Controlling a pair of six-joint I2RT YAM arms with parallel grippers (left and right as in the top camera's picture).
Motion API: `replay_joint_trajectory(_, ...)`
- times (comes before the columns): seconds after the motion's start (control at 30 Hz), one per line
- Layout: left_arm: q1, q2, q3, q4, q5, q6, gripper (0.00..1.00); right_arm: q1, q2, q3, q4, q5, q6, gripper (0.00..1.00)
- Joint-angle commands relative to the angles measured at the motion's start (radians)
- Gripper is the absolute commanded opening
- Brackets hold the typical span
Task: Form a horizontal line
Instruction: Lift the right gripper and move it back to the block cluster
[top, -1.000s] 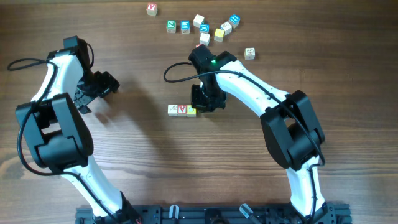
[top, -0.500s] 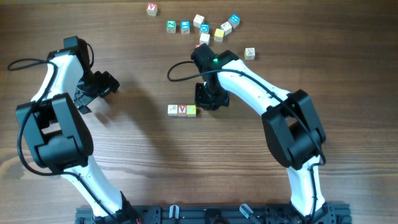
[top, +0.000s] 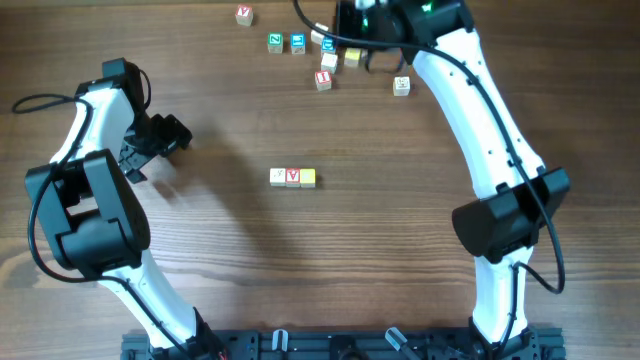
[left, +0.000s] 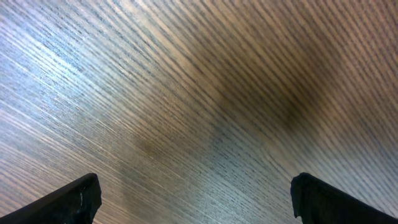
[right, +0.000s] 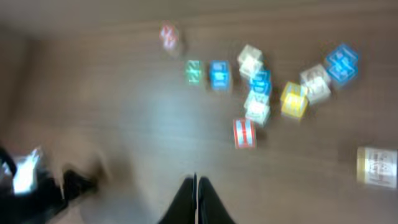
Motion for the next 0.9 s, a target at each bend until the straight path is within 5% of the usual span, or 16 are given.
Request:
replay_joint_trajectory(0.0,0.003,-0.009,0.0,-0.001,-0.01,-0.002,1.0,0.004,0.025,0.006,0.157,0.143,-0.05,0.04)
replay_joint_trajectory(0.07,0.003,-0.009,0.0,0.0,-0.01,-0.002,1.0,0.004,0.074,0.004,0.245,0.162,-0.05,0.05)
replay_joint_trajectory(0.13,0.003,-0.009,0.0,-0.001,-0.01,-0.002,1.0,0.004,0.142,0.003,0.305,0.162,-0.05,0.22)
replay_joint_trajectory(0.17,0.003,-0.009,0.0,0.0,-0.01,-0.002,1.0,0.004,0.192,0.003,0.327,0.162,-0.05,0.42)
replay_joint_trajectory(0.33,0.003,-0.009,0.0,-0.001,-0.01,-0.002,1.0,0.009,0.353,0.001,0.333,0.161,-0.05,0.64)
replay_joint_trajectory(0.87,0.003,-0.009,0.0,-0.001,-0.01,-0.002,1.0,0.027,0.461,-0.059,0.35,0.211,0.059,0.54)
